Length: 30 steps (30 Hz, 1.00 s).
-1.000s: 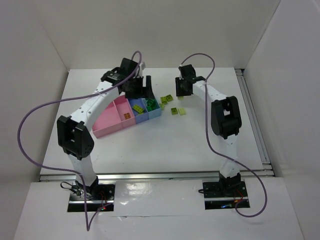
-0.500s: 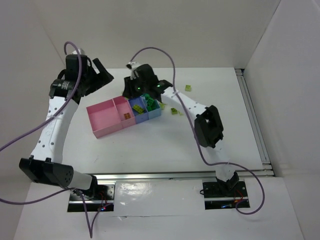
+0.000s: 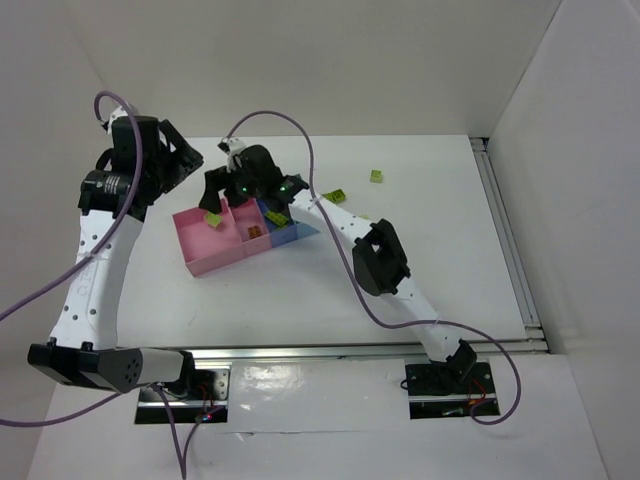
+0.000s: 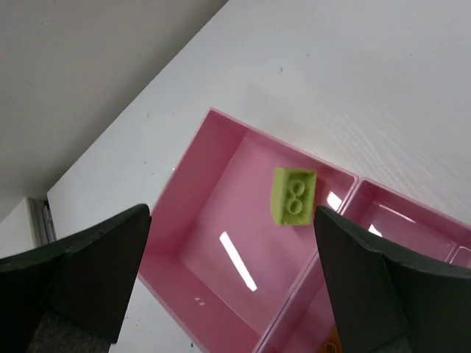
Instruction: Sort the legos into containers by color
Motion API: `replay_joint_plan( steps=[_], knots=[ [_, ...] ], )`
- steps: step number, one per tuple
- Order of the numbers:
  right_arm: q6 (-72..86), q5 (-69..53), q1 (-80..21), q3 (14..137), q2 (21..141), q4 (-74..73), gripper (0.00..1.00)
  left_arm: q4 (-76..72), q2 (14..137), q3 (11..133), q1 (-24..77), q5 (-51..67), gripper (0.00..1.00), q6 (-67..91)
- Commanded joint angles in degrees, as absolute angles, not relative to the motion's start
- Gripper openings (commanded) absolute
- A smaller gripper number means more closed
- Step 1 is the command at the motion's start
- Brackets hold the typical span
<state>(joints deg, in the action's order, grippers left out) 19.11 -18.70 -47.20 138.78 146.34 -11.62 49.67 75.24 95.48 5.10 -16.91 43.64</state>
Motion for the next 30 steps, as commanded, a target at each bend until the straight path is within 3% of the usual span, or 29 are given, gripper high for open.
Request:
replay_joint_plan(
  steps=[1,6,9,13,15,18,23,27,30],
  knots=[
    [20.39,-17.33,-45.45,130.91,138.19,-3.88,0.99,49.22,73.21,96.77,5.01,-17.41,0.91,41.58],
    [19.16,-12.66,-41.93,111.04,120.7,-1.05,0.9,45.36,75.14,93.79,5.54,-10.55,0.89,37.1],
    [19.16,-8.27,-39.03,94.37,110.53,-1.67,0.9,44.74,78.12,92.99,8.26,-9.23,0.89,34.9],
    [20.47,2.42,-35.17,81.25,99.42,-4.55,0.92,45.26,84.52,92.99,11.76,-4.24,0.88,32.09],
    [21.62,4.91,-32.97,78.41,96.61,-7.11,0.87,45.26,87.44,93.68,14.14,-2.29,0.87,31.38],
    [24.51,3.7,-26.65,76.64,97.11,-16.05,0.69,47.37,96.81,98.85,19.76,3.93,0.87,29.18],
    [25.66,1.67,-18.48,72.61,97.12,-18.72,0.57,49.31,105.37,105.11,30.21,5.63,0.85,31.01],
    [26.19,1.14,-14.16,71.81,97.12,-18.72,0.55,49.31,114.58,110.99,35.68,3.08,0.85,34.62],
    [26.19,1.14,-10.56,72.42,99.05,-19.25,0.62,49.31,119.34,116.88,38.48,1.41,0.81,35.86]
  ],
)
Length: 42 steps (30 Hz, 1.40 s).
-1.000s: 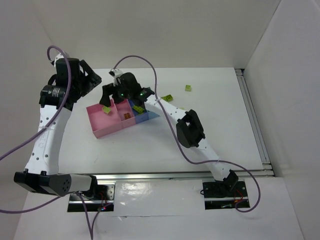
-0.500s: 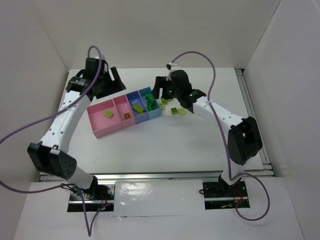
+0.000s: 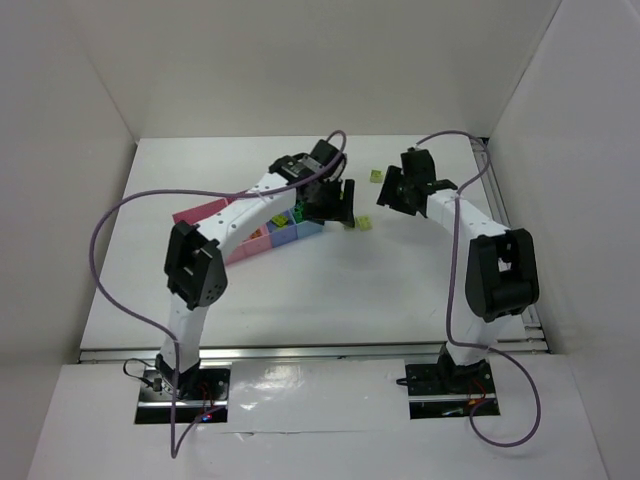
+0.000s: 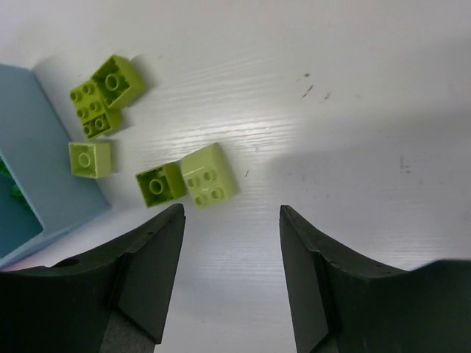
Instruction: Sort the legos into containers by color
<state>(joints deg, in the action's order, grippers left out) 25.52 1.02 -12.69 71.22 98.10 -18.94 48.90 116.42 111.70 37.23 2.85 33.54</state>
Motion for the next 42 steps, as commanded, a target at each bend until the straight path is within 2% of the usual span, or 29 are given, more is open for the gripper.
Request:
replay_joint_plan(
  steps=[1,2,4,7,9,12,16,20,25,30,31,32,35,36,38,40,42],
  knots=[
    [26.19,1.14,-9.59,73.12,99.57,-19.25,0.65,49.31,122.92,121.07,39.19,0.36,0.76,36.38],
    [26.19,1.14,-8.62,73.73,100.45,-19.77,0.65,50.09,124.87,123.29,39.81,-1.04,0.71,36.39],
    [27.42,1.14,-5.81,73.74,101.07,-18.82,0.66,51.67,129.0,128.3,40.95,-1.05,0.68,37.52],
    [28.12,-2.45,-2.73,73.74,102.91,-14.6,0.66,51.6,134.29,132.63,40.96,-0.53,0.68,40.95],
    [28.12,-3.95,-2.72,75.84,104.76,-12.84,0.72,48.62,135.43,132.63,41.48,-0.53,0.69,43.23],
    [25.85,-5.89,-2.72,83.37,110.9,-13.62,0.8,45.45,135.44,129.12,41.48,-1.84,0.71,45.26],
    [24.52,-8.16,-4.48,91.66,118.73,-13.62,0.87,40.7,135.43,125.6,41.48,-1.24,0.74,46.66],
    [24.52,-7.65,-5.8,98.16,126.88,-12.22,0.87,40.69,135.97,124.81,41.48,0.61,0.75,46.67],
    [23.47,-3.35,-9.05,110.71,136.04,-13.54,0.87,38.59,130.97,118.75,41.48,1.32,0.77,45.36],
    [23.99,4.38,-10.98,118.73,144.03,-17.39,0.74,39.73,129.2,117.6,40.25,1.32,0.77,44.82],
    [23.99,5.96,-10.99,119.7,144.05,-18.36,0.7,39.73,128.59,116.73,39.56,1.84,0.77,44.82],
    [24.52,7.89,-11.51,119.71,144.05,-18.37,0.61,39.73,128.58,116.72,39.03,1.85,0.77,44.82],
    [25.57,10.71,-11.51,114.45,141.69,-16.27,0.44,39.73,128.58,116.72,39.02,1.85,0.77,44.82],
    [25.58,11.24,-11.51,113.13,139.85,-16.26,0.32,39.73,128.58,116.72,39.02,2.63,0.77,45.43],
    [26.19,11.78,-10.99,109.27,138.0,-15.64,0.22,39.73,129.37,118.03,39.02,3.77,0.77,45.96],
    [26.81,12.3,-10.12,105.84,134.15,-15.04,0.14,39.73,131.21,118.73,39.02,4.3,0.77,46.67],
    [27.42,10.38,-8.1,98.03,128.62,-12.67,0.12,39.73,132.09,119.27,39.02,4.92,0.77,48.42]
  ],
)
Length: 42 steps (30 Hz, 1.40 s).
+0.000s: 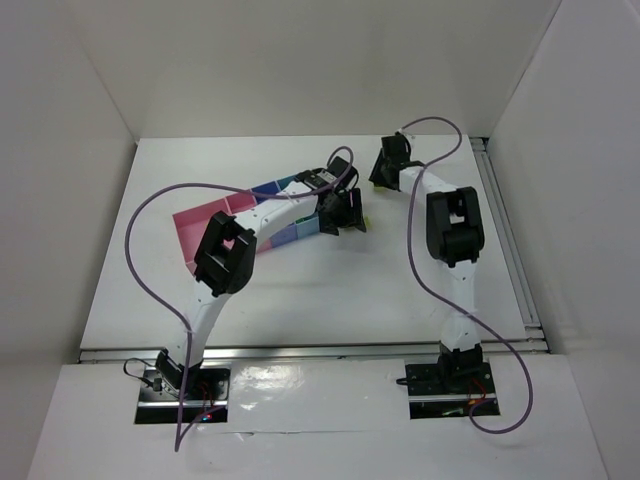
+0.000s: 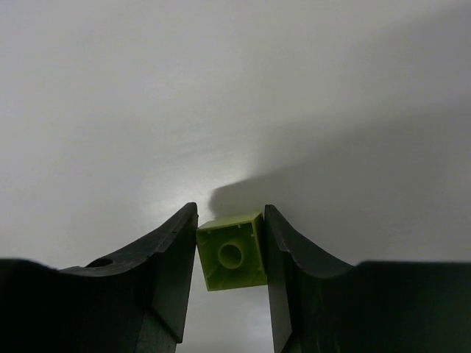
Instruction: Sort the legos into containers by color
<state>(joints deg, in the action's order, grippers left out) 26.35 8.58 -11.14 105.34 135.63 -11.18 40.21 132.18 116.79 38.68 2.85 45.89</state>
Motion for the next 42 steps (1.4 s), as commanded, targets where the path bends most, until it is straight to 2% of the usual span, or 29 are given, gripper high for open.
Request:
replay_joint_plan(
  steps=[1,6,9,17,24,32,37,38,42],
  knots=[
    [27.42,9.76,-7.3,95.13,126.41,-11.79,0.12,39.73,132.1,119.88,39.02,5.53,0.77,48.43],
    [27.95,7.82,-2.21,75.46,114.1,-7.92,0.11,35.61,136.4,122.51,39.55,6.86,0.77,51.67],
    [27.95,6.42,-0.45,69.02,108.38,-7.29,0.11,35.6,140.52,126.46,39.55,7.38,0.77,52.29],
    [28.48,3.87,0.18,66.0,102.83,-6.15,0.11,35.6,145.1,132.01,39.55,0.62,0.74,52.56],
    [28.48,3.16,0.7,66.53,102.83,-6.15,0.12,34.28,150.64,137.29,40.08,1.93,0.71,52.03],
    [28.48,3.16,0.7,66.01,101.51,-6.15,0.12,33.57,151.7,136.67,40.61,1.85,0.58,49.66],
    [29.0,2.64,0.7,66.53,100.46,-6.15,0.12,34.19,152.31,136.67,40.61,0.44,0.44,45.53],
    [29.0,2.64,0.7,66.53,100.46,-6.15,0.12,35.49,152.31,136.67,40.61,-0.08,0.44,45.53],
    [29.0,2.64,0.7,67.06,99.93,-6.15,0.12,37.79,151.62,136.33,40.61,-1.23,0.3,42.46]
  ],
)
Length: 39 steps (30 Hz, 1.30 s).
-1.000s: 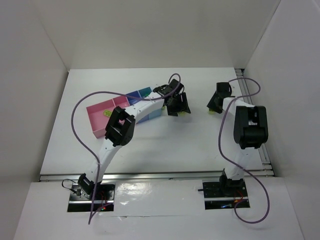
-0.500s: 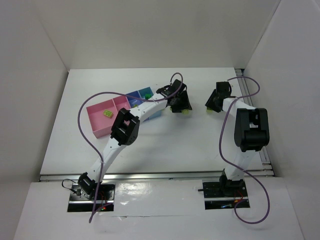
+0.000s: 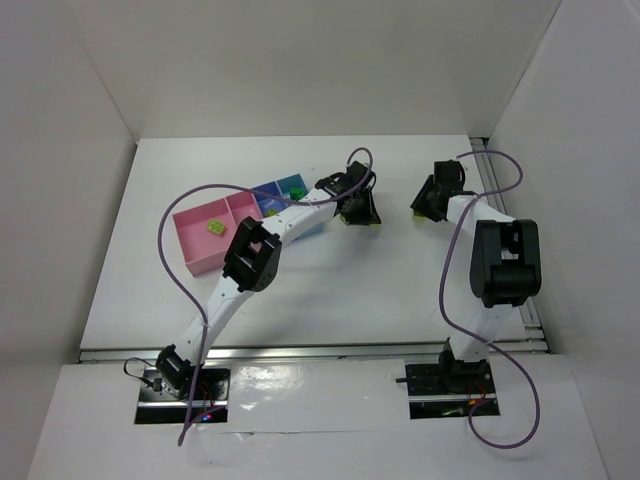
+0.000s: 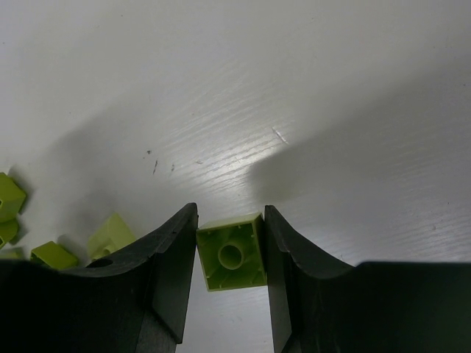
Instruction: Sort the legos into containers by color
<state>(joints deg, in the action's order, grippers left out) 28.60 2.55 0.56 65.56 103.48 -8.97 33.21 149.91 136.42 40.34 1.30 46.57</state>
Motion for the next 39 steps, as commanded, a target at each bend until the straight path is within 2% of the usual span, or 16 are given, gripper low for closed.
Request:
replay_joint_plan(
  steps=[1,4,6,15,20,24,30,39],
  knots=[
    [29.0,2.64,0.7,67.06,99.93,-6.15,0.12,37.79,150.65,135.19,40.61,-2.01,0.28,41.76],
    [28.48,2.64,0.7,67.06,99.4,-6.15,0.12,37.27,145.3,129.04,40.61,-3.6,0.19,40.17],
    [28.48,2.64,0.7,67.06,99.4,-6.68,0.12,36.65,142.4,124.31,40.61,-4.83,0.17,39.64],
    [27.95,2.64,1.23,67.59,98.35,-7.21,0.12,36.74,125.88,107.52,40.61,-6.15,0.16,34.55],
    [27.95,2.64,1.23,67.59,98.35,-7.21,0.12,36.74,117.61,98.8,39.29,-0.99,0.13,34.54],
    [27.95,2.64,0.7,67.59,98.35,-7.73,0.12,36.21,111.28,93.35,36.22,2.19,0.13,34.54],
    [26.81,2.11,0.09,69.25,98.35,-8.26,0.12,40.51,102.15,89.92,32.18,-0.35,0.13,34.45],
    [24.87,4.75,-6.41,72.24,98.35,-10.11,0.12,41.31,91.5,79.64,17.85,0.96,0.13,33.84]
  ],
)
